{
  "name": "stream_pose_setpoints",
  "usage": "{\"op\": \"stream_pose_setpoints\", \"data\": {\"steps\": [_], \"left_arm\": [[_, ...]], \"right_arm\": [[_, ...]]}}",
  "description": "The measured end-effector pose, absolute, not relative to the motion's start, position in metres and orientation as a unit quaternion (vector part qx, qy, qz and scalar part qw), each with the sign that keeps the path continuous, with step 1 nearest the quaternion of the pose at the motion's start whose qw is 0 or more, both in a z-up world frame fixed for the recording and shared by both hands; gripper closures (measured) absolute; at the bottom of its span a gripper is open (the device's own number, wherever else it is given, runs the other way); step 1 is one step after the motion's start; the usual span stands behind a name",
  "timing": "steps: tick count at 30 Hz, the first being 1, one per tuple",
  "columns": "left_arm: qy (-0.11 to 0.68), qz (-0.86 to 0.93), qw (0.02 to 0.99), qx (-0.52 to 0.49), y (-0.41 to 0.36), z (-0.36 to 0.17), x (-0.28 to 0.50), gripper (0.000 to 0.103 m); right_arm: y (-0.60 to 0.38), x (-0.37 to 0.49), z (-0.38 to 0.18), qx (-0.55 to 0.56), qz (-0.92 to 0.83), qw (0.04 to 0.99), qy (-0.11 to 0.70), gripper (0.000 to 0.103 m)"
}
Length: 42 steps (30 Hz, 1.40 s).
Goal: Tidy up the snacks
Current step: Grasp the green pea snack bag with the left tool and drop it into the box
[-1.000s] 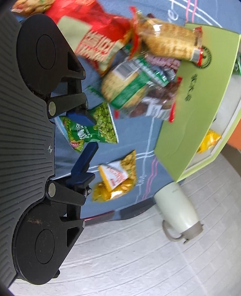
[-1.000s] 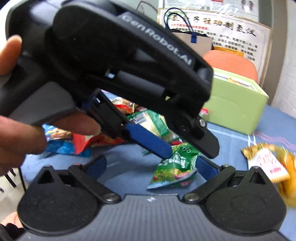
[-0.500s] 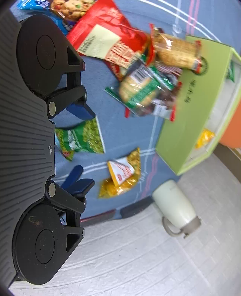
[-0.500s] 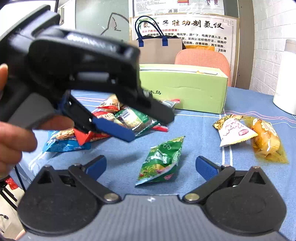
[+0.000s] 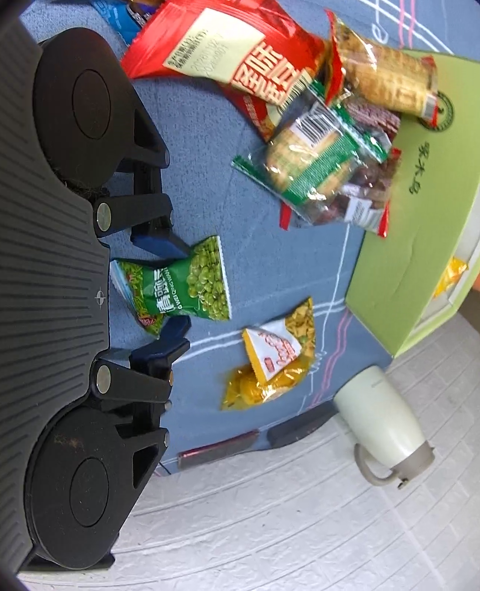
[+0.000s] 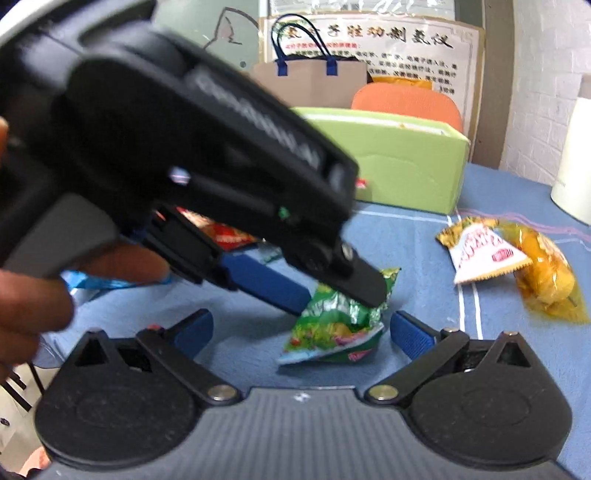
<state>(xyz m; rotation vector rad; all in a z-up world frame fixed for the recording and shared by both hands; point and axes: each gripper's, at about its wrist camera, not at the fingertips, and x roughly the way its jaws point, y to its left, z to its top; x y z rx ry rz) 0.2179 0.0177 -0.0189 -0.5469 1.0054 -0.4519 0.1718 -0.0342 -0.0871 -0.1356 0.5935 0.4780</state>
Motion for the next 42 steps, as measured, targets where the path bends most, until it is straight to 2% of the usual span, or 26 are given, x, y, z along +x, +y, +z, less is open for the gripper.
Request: {"op": "stream_pose_setpoints", "data": {"steps": [2,5,13,15,17,18,19,20,21,30,33,38,42], "left_arm": [[0.468,-0.215,0.818,-0.256,0.016,-0.017,0.219,0.074],[0.466,-0.199,0.826,-0.247,0.017,-0.019,0.219,0.062],[0.472,-0.211,0.817,-0.256,0.014,-0.026,0.218,0.061],[0.469,-0.221,0.818,-0.25,0.008,-0.027,0.218,0.067],[0.475,-0.229,0.813,-0.245,0.003,-0.03,0.217,0.084],[0.472,-0.223,0.818,-0.242,0.004,-0.029,0.216,0.089],[0.469,-0.22,0.822,-0.237,0.006,-0.026,0.216,0.09],[0.463,-0.219,0.826,-0.235,0.009,-0.021,0.216,0.1],[0.458,-0.221,0.827,-0.239,0.013,-0.017,0.218,0.101],[0.383,-0.205,0.866,-0.249,0.053,0.041,0.253,0.098],[0.358,-0.19,0.879,-0.25,0.071,0.06,0.274,0.098],[0.332,-0.144,0.902,-0.235,0.105,0.08,0.322,0.098],[0.338,-0.107,0.906,-0.23,0.13,0.074,0.356,0.097]], "right_arm": [[-0.038,0.169,-0.086,-0.06,0.23,0.928,0.286,0.001],[-0.041,0.168,-0.084,-0.054,0.23,0.93,0.28,0.001],[-0.038,0.173,-0.092,-0.061,0.223,0.928,0.291,0.001],[-0.033,0.172,-0.093,-0.076,0.223,0.929,0.285,0.009],[-0.032,0.173,-0.089,-0.072,0.22,0.93,0.287,0.024],[-0.033,0.175,-0.087,-0.068,0.219,0.929,0.289,0.028],[-0.034,0.178,-0.084,-0.065,0.22,0.93,0.287,0.036],[-0.034,0.18,-0.079,-0.063,0.223,0.931,0.281,0.036],[-0.033,0.184,-0.073,-0.064,0.225,0.933,0.275,0.036],[0.012,0.245,-0.026,-0.117,0.249,0.941,0.199,0.033],[0.03,0.28,-0.01,-0.125,0.271,0.937,0.181,0.029],[0.067,0.346,0.002,-0.127,0.307,0.926,0.179,0.029],[0.095,0.389,-0.009,-0.126,0.334,0.913,0.199,0.029]]}}
